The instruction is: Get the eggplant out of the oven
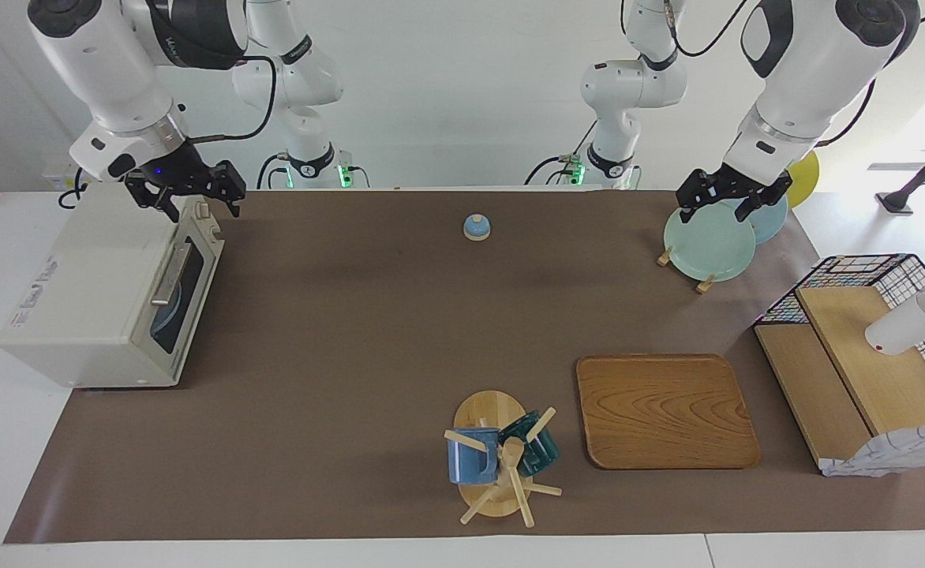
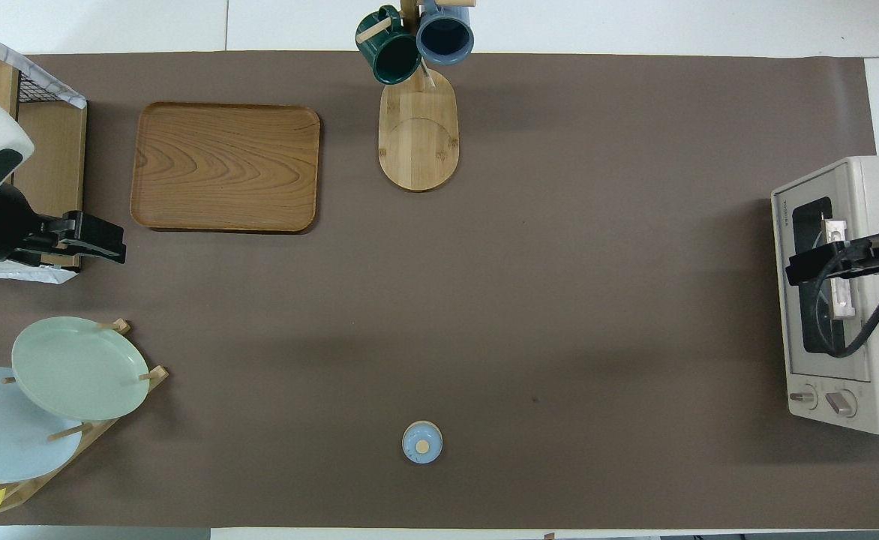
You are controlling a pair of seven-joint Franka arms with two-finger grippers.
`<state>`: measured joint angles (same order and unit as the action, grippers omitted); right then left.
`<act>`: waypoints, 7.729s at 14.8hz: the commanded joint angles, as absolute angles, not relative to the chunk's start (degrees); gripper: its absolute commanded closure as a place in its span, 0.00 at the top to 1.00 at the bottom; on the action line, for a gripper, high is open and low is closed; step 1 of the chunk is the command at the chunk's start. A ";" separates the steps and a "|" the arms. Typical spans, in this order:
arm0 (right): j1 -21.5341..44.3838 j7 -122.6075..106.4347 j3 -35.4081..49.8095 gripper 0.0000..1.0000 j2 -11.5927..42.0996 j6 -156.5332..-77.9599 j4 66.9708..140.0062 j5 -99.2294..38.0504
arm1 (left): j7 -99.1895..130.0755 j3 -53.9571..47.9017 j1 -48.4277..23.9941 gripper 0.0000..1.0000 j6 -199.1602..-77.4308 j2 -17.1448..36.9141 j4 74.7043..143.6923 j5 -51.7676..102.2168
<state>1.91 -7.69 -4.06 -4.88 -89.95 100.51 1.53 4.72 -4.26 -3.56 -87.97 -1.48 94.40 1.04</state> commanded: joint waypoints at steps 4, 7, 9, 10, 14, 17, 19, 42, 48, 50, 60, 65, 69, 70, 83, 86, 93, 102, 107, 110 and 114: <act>2.46 -7.29 -3.43 1.00 -6.15 -90.70 101.51 1.32 | 4.48 -4.31 -3.34 1.00 -87.98 -2.81 95.36 1.14; 2.29 -8.96 -3.51 0.56 -8.16 -94.46 106.94 2.01 | 4.48 -4.31 -3.25 1.00 -87.98 -2.81 95.36 1.14; 1.94 -9.84 -3.52 0.00 -8.96 -97.10 109.94 3.68 | 4.48 -4.31 -3.25 1.00 -87.89 -2.81 95.36 1.14; 1.24 -12.45 -3.69 0.00 -8.53 -99.21 110.39 3.95 | 4.48 -4.31 -3.25 1.00 -87.98 -2.81 95.36 1.14; -1.75 -13.11 -3.87 0.00 -6.25 -105.98 113.19 7.63 | 4.48 -4.31 -3.25 1.00 -87.98 -2.81 95.36 1.14; -3.69 -13.36 -3.87 0.00 -5.80 -106.53 114.43 12.21 | 4.48 -4.31 -3.25 1.00 -87.98 -2.81 95.36 1.14; -4.13 -11.70 -3.95 0.00 -5.45 -107.66 115.66 12.65 | 4.48 -4.31 -3.25 1.00 -88.07 -2.81 95.36 1.14; 1.13 -6.24 -3.51 0.00 2.46 -126.37 123.48 9.77 | 4.40 -4.31 -3.16 1.00 -88.15 -2.90 95.62 1.14; 2.90 -4.48 -3.43 0.00 3.69 -131.65 126.03 8.44 | 4.66 -4.31 -2.55 1.00 -88.15 -2.90 95.62 1.14; 3.60 -3.61 -3.52 0.00 5.09 -133.41 126.30 8.17 | 4.57 -4.31 -2.55 1.00 -88.15 -2.90 95.62 1.14; 8.43 2.81 -3.34 0.00 8.26 -134.74 125.78 3.36 | 4.48 -4.39 -2.81 1.00 -88.68 -2.90 95.62 1.14; 11.96 3.16 -3.86 0.49 7.56 -123.35 118.32 -1.67 | 4.13 -4.39 -2.55 1.00 -91.22 -2.81 96.06 1.14; 7.74 2.90 -3.87 0.47 4.66 -115.95 117.16 7.53 | 4.04 -4.31 -2.37 1.00 -94.74 -2.81 97.64 1.23; 7.65 3.07 -3.95 0.45 4.57 -114.36 117.25 8.43 | 4.04 -4.31 -2.11 1.00 -96.05 -2.64 98.08 1.23; 2.20 -3.16 -4.04 0.40 2.37 -124.27 125.41 14.41 | 2.82 -4.31 -1.93 1.00 -108.53 -1.67 107.75 1.49; 2.02 -3.87 -4.04 0.19 1.67 -124.36 126.73 14.94 | 2.29 -4.31 -1.93 1.00 -109.77 -0.18 108.28 1.49; 6.30 -3.52 -3.34 0.00 2.02 -121.48 124.11 22.24 | 2.02 -4.31 -2.02 1.00 -110.13 0.53 107.93 1.67; 34.17 24.75 -2.46 0.00 14.55 -108.48 100.61 12.83 | 2.28 -4.22 -1.24 1.00 -109.34 0.35 106.70 1.76; 42.53 41.55 -0.10 0.00 32.07 -105.02 80.60 10.46 | 2.29 -4.22 0.70 1.00 -107.06 -0.17 104.68 1.76; 45.87 50.08 2.20 0.00 35.06 -109.23 80.68 10.63 | 2.20 -4.22 0.70 1.00 -106.26 -0.17 103.89 1.76; 45.09 50.62 2.29 0.00 35.60 -117.03 82.43 4.25 | 2.11 -4.22 0.70 1.00 -105.47 -0.18 103.45 1.67</act>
<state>46.83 50.54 1.87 35.31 -113.13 82.63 9.04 3.18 -3.96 0.16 -107.38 0.26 104.23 1.05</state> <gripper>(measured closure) 0.982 0.000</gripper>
